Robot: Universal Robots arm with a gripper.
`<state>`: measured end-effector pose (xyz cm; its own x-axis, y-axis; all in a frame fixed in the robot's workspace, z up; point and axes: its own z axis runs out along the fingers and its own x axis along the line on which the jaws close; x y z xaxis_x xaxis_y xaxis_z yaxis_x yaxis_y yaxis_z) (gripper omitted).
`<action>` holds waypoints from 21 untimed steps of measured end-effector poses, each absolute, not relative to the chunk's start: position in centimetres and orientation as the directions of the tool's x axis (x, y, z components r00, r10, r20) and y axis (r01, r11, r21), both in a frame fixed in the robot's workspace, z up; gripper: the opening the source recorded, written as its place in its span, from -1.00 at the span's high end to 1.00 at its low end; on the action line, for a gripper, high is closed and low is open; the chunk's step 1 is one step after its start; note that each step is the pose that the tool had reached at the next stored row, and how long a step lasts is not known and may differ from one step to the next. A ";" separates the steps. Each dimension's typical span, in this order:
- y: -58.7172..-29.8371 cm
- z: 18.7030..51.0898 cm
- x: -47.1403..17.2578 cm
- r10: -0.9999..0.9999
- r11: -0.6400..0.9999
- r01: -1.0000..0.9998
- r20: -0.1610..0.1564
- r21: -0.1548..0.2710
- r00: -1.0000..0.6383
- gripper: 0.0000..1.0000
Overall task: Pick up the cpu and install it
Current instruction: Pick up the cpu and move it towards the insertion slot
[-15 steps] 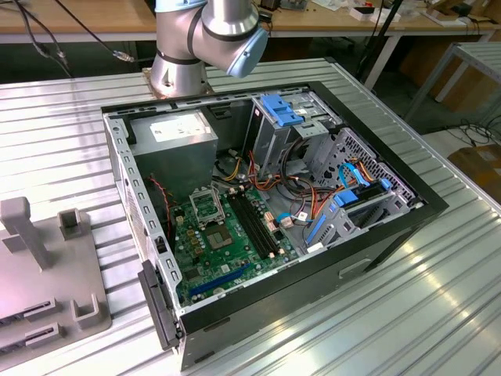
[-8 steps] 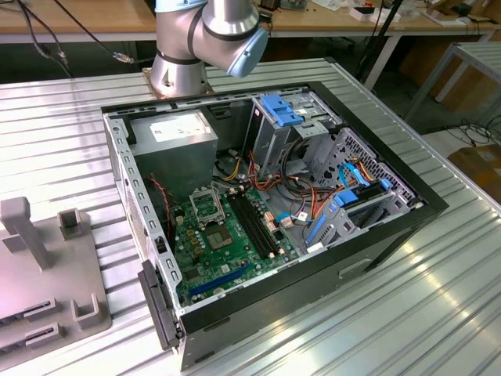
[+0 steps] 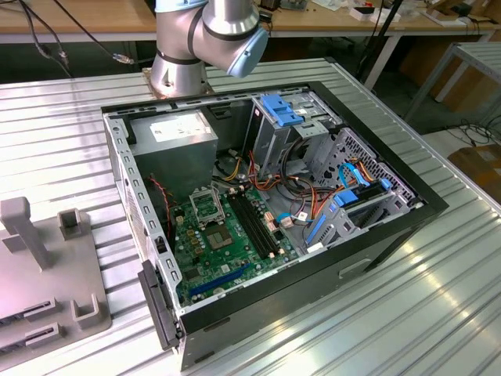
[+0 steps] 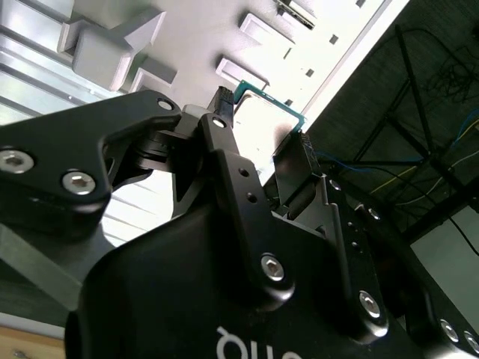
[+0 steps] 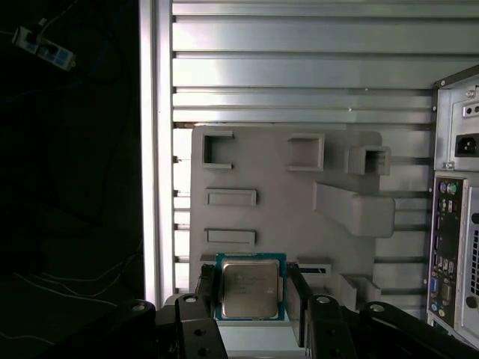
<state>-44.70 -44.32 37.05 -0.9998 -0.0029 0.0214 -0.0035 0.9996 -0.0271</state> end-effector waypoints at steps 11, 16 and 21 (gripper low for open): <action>-44.3 37.0 -44.1 -0.003 1.000 -0.004 0.021 -0.027 -1.000 0.05; -44.3 37.0 -43.6 -0.003 1.000 -0.004 0.021 -0.027 -1.000 0.05; -44.3 37.0 -43.0 -0.003 1.000 -0.004 0.021 -0.027 -1.000 0.05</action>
<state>-42.97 -44.33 37.05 -0.9998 -0.0030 0.0214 -0.0036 0.9996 -0.0270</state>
